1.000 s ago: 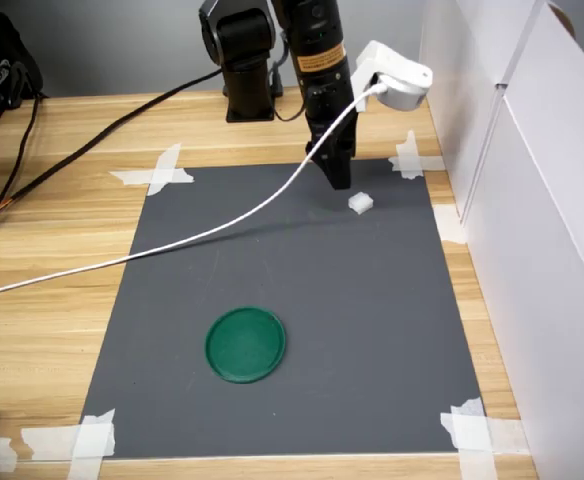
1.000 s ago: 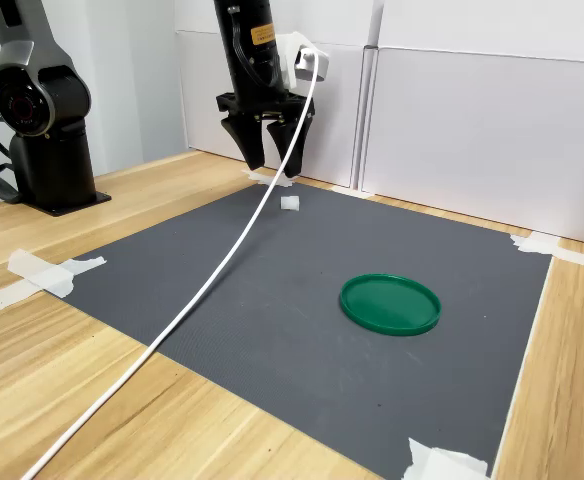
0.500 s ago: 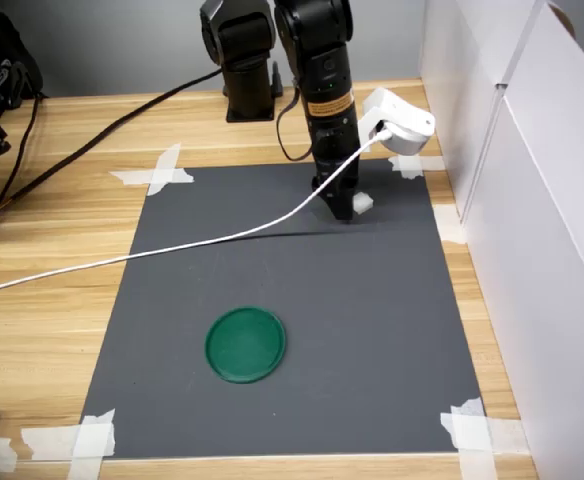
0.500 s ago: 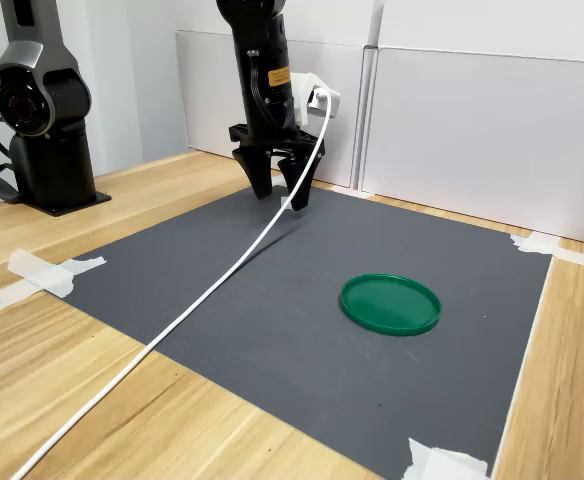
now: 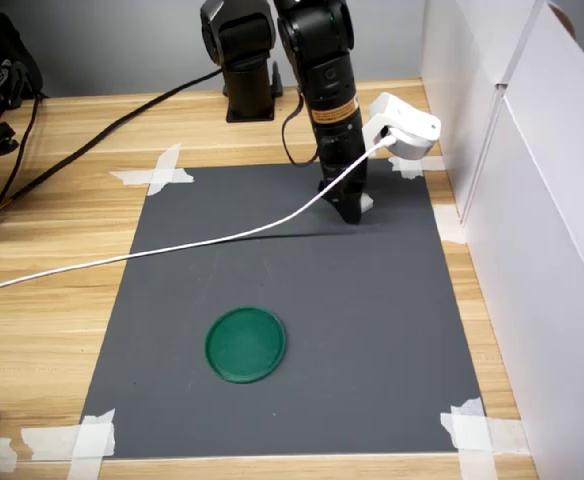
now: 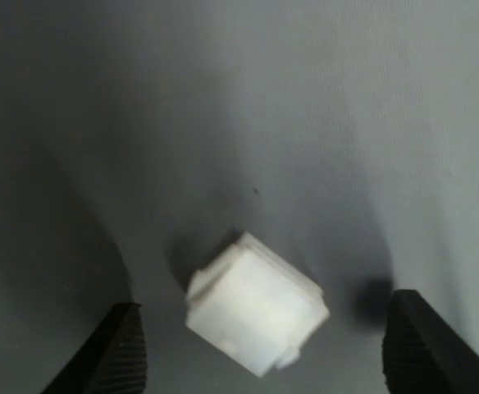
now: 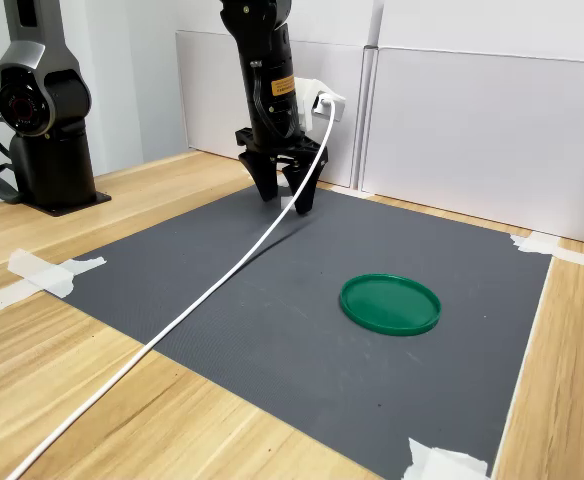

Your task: Grasp a white terminal and put it in the green lid.

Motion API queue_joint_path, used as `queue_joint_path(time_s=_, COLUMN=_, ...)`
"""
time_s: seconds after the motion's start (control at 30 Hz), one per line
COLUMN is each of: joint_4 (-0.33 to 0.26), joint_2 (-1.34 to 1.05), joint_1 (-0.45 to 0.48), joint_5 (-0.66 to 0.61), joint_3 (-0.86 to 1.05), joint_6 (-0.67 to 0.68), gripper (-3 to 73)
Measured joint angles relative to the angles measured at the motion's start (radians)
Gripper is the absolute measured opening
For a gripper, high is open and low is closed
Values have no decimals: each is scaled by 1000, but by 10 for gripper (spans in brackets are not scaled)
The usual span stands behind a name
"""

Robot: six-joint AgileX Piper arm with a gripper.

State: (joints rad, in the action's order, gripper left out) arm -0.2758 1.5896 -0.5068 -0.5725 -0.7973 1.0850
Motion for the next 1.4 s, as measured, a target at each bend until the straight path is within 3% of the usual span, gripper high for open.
queue_joint_path(time_s=0.6, joint_4=-45, joint_2=9, joint_1=0, joint_5=12, joint_3=0, joint_6=7, gripper=681)
queue_joint_path(time_s=0.87, joint_4=-47, joint_2=20, joint_1=0, joint_5=8, joint_3=0, joint_6=4, gripper=584)
queue_joint_path(time_s=1.17, joint_4=-43, joint_2=20, joint_1=0, joint_5=8, joint_3=0, joint_6=-16, gripper=372)
queue_joint_path(time_s=1.4, joint_4=-17, joint_2=20, joint_1=0, joint_5=4, joint_3=-1, joint_6=-31, gripper=371)
